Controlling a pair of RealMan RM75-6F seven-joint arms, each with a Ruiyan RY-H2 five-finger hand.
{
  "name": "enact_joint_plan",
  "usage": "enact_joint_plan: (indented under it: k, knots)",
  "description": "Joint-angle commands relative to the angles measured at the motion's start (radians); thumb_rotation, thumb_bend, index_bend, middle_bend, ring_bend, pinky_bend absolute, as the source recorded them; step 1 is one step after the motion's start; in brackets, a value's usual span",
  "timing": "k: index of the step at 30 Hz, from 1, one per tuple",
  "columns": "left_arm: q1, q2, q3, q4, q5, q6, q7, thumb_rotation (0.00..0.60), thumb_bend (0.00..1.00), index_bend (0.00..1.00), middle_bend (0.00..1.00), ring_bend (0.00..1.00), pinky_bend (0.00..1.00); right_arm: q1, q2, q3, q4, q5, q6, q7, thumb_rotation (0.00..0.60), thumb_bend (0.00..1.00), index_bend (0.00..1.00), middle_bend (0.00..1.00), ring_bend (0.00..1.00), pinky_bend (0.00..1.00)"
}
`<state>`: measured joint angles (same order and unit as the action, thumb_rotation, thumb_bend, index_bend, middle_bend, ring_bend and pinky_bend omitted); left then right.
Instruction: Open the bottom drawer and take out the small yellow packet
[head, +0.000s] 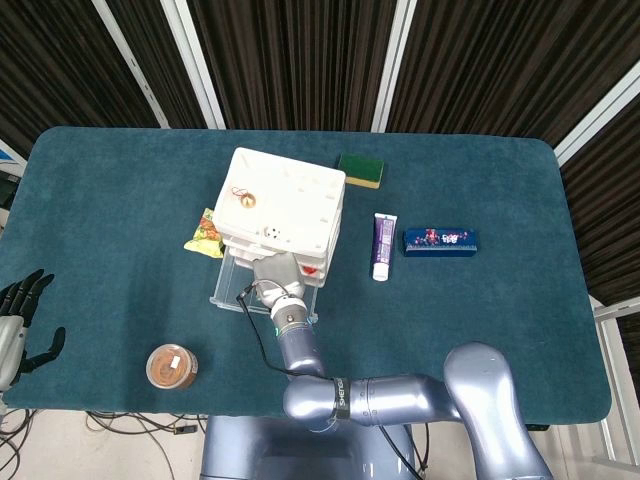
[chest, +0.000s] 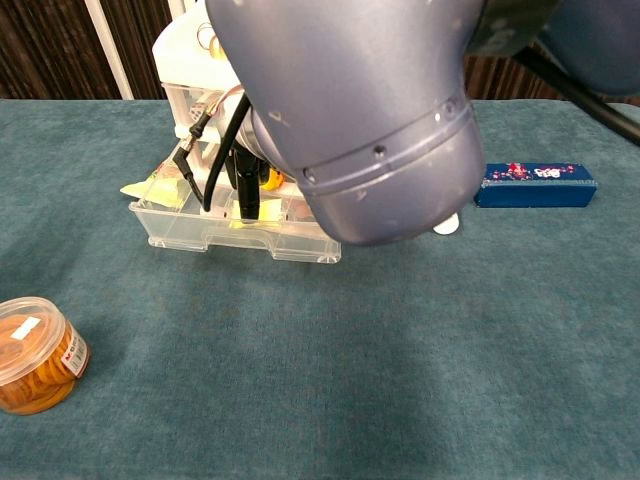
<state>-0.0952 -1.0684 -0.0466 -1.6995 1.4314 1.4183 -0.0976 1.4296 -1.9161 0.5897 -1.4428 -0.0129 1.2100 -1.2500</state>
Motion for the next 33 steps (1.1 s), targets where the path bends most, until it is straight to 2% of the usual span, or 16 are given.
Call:
enact_joint_plan:
  k: [1,10,19,33]
  knots:
    - [0.0,0.0,0.0,-0.001,-0.001,0.0,0.0,0.6,0.44,0.07,0.02,0.0,0.0,0.008,0.004,0.003,0.005,0.015,-0.006,-0.003,0.6,0.12,0.35,1.0,1.0,1.0]
    - [0.0,0.002,0.0,-0.001,-0.003,-0.003,0.0,0.6,0.44,0.07,0.02,0.0,0.0,0.025,-0.002,-0.014,0.024,0.027,-0.008,0.0,0.6,0.12,0.35,1.0,1.0,1.0]
    - [0.0,0.003,0.001,-0.001,-0.003,-0.004,-0.001,0.6,0.44,0.08,0.02,0.0,0.0,0.031,-0.022,-0.044,0.026,-0.01,0.01,0.02,0.6,0.12,0.38,1.0,1.0,1.0]
    - [-0.001,0.006,0.002,-0.003,-0.005,-0.008,-0.002,0.6,0.44,0.09,0.02,0.0,0.0,0.044,-0.033,-0.041,0.069,0.007,-0.005,0.007,0.6,0.12,0.41,1.0,1.0,1.0]
